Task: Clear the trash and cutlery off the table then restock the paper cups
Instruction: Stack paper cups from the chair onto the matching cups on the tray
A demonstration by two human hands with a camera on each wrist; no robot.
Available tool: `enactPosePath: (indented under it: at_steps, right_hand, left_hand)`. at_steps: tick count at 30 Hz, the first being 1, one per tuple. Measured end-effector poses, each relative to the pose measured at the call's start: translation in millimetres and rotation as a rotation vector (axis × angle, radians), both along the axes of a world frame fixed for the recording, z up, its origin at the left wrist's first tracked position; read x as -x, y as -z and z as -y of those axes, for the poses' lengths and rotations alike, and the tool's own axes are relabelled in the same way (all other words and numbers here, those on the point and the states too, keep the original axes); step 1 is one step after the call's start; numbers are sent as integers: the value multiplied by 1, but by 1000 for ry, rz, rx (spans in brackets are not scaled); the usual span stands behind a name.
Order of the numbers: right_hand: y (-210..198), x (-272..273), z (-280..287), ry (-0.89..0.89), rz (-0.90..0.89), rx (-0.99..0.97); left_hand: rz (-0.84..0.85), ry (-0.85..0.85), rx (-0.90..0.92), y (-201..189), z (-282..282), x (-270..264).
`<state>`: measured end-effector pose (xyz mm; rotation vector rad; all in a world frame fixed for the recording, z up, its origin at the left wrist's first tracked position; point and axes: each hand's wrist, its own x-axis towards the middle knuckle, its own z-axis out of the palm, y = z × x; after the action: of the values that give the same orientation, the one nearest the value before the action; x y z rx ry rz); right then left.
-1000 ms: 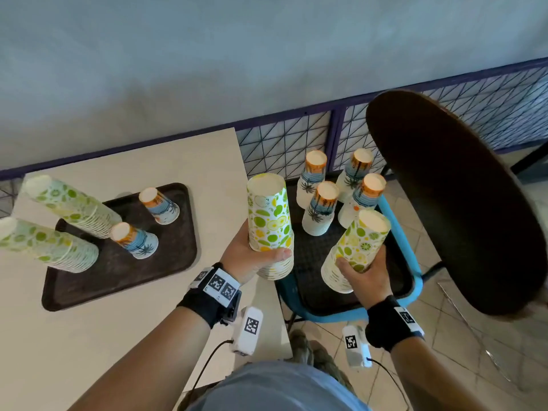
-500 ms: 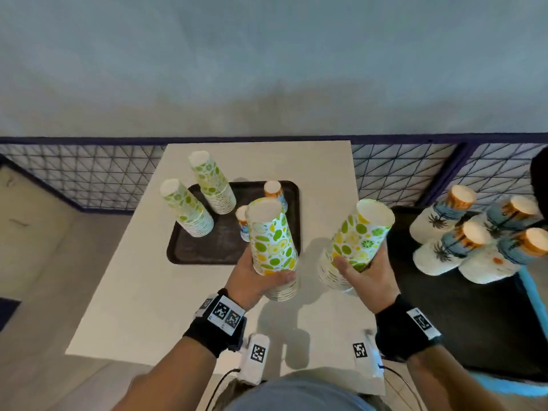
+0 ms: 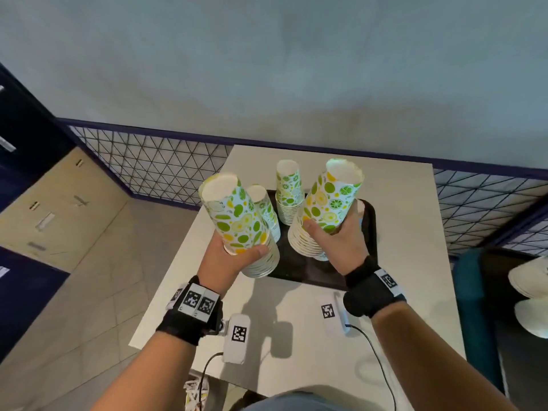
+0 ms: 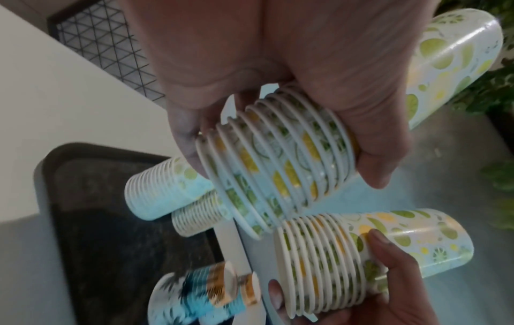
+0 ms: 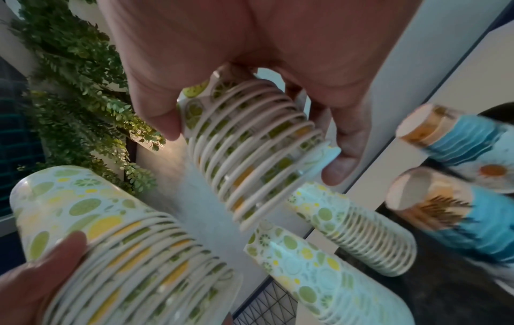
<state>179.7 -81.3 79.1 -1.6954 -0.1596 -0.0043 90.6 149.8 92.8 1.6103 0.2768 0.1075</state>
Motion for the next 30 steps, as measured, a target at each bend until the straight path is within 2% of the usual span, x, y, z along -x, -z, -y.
enactPosePath:
  at_steps: [6,14,20,26,30]
  right_hand:
    - [-12,-30,-50,35,27,17]
    - [-43,-109,-78,238,117,17]
    - [-33,-142,-99,185,107,174]
    - [-5,-147,-107,85,-11,272]
    - [20,-148,-110,35,-74,348]
  left_hand:
    - [35,-70,11,-12,-47,-31]
    - [124,-107,-80,-37,-50,-97]
    - [67,-137,-163,-9,-39,-132]
    - [-35,-138,-160,18,-34,-138]
    - [-159,-62,-146,47,-37,-140]
